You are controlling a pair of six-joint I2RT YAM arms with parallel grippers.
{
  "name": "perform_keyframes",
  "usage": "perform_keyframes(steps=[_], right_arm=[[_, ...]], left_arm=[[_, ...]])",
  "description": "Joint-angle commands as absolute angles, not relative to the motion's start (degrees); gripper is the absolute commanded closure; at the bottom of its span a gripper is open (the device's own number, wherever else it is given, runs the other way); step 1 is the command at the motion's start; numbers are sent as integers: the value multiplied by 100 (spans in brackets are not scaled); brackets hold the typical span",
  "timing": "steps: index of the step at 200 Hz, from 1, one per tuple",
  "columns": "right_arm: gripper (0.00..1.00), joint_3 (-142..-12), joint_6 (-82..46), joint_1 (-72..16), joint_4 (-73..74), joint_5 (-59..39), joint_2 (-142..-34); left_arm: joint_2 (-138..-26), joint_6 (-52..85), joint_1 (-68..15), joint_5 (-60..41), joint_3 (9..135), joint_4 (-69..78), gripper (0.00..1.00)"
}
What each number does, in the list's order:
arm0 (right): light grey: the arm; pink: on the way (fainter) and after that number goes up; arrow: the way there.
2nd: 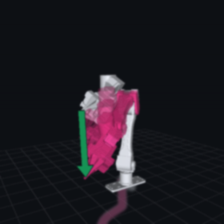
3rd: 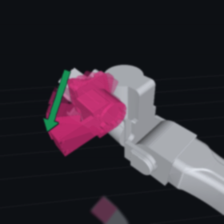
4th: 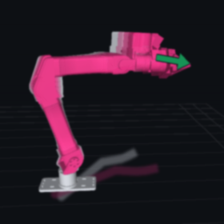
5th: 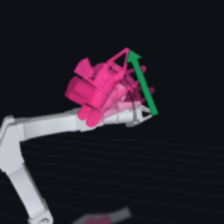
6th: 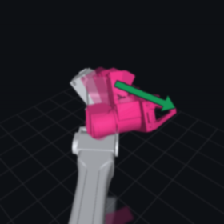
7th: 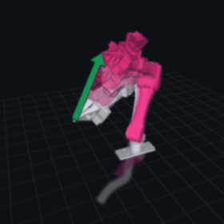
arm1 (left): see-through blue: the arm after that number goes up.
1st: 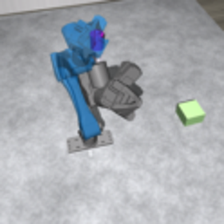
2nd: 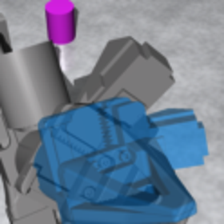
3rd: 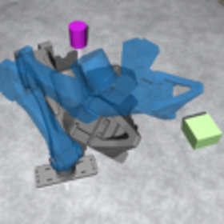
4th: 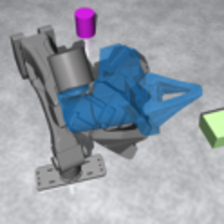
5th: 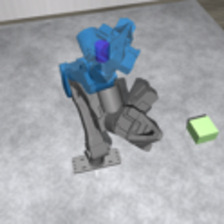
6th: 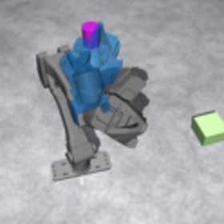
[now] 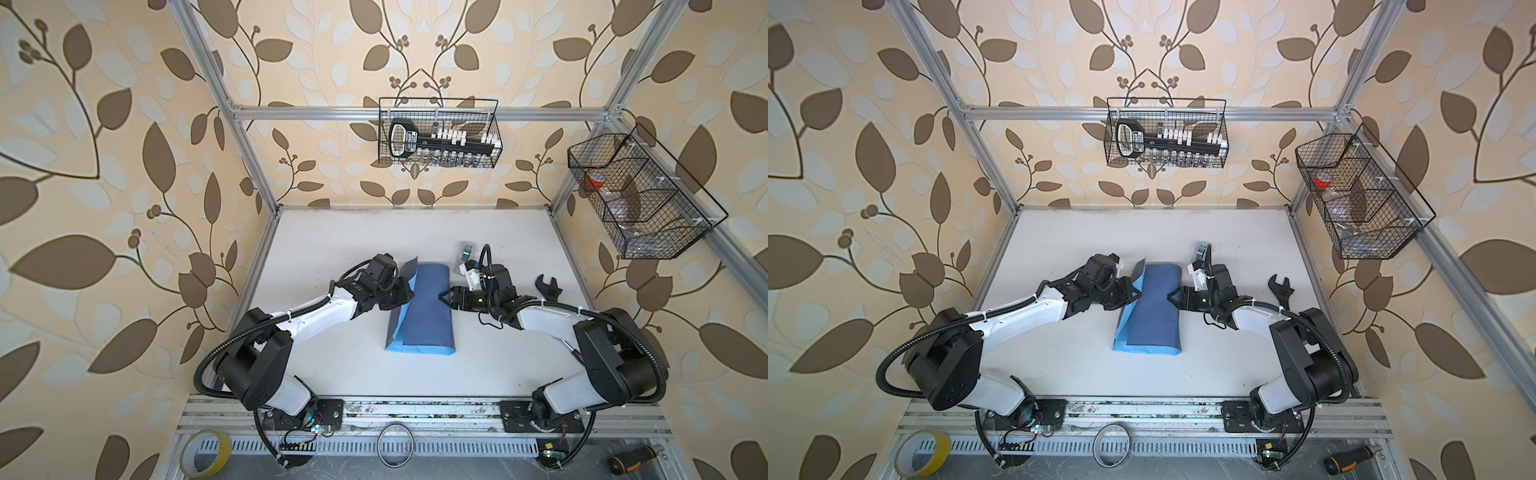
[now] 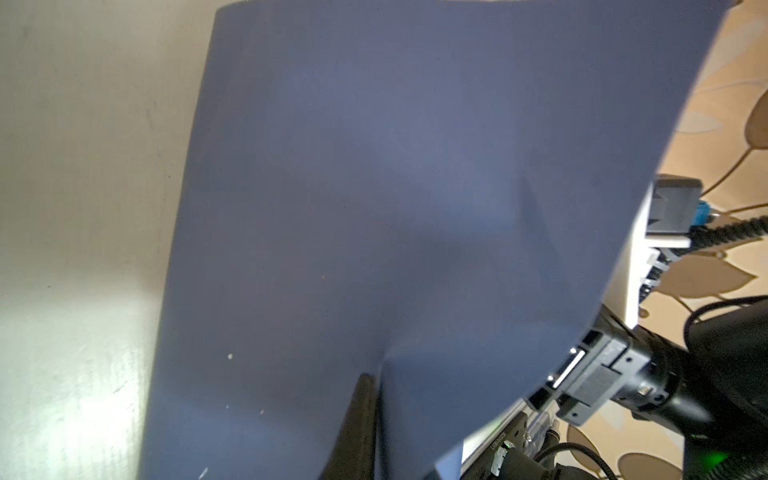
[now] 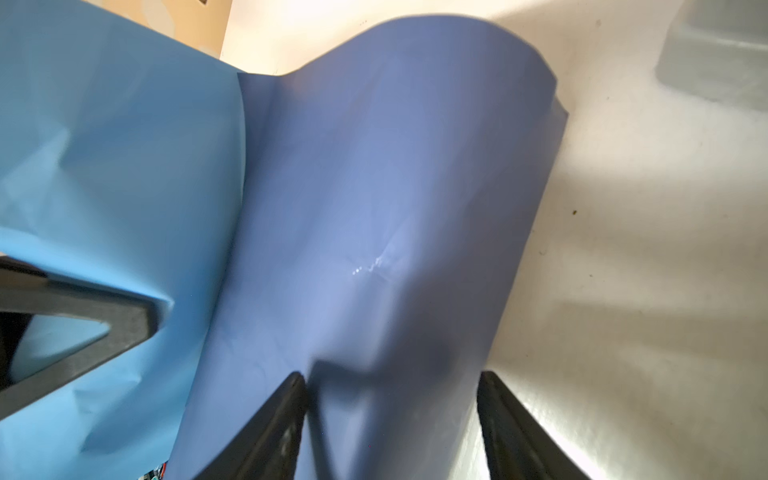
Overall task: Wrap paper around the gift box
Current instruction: 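Lift the paper edge up and over the box top with the left gripper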
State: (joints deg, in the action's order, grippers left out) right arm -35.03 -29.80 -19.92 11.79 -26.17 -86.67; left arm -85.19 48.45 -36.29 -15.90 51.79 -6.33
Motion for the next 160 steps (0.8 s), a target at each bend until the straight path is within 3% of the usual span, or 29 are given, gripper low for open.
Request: perform_keyframes(steps=[1,160], right_arm=[[34,-3316,-2917,-2049,652,-2285,-8789],[34,-3318,-2930,-2072,653,-2271,-8796]], left_arm=[[-8581,4803,-3727,-1380,5476,-738,89],[-9305,4648,-4093,-1340,6114,-1061,82]])
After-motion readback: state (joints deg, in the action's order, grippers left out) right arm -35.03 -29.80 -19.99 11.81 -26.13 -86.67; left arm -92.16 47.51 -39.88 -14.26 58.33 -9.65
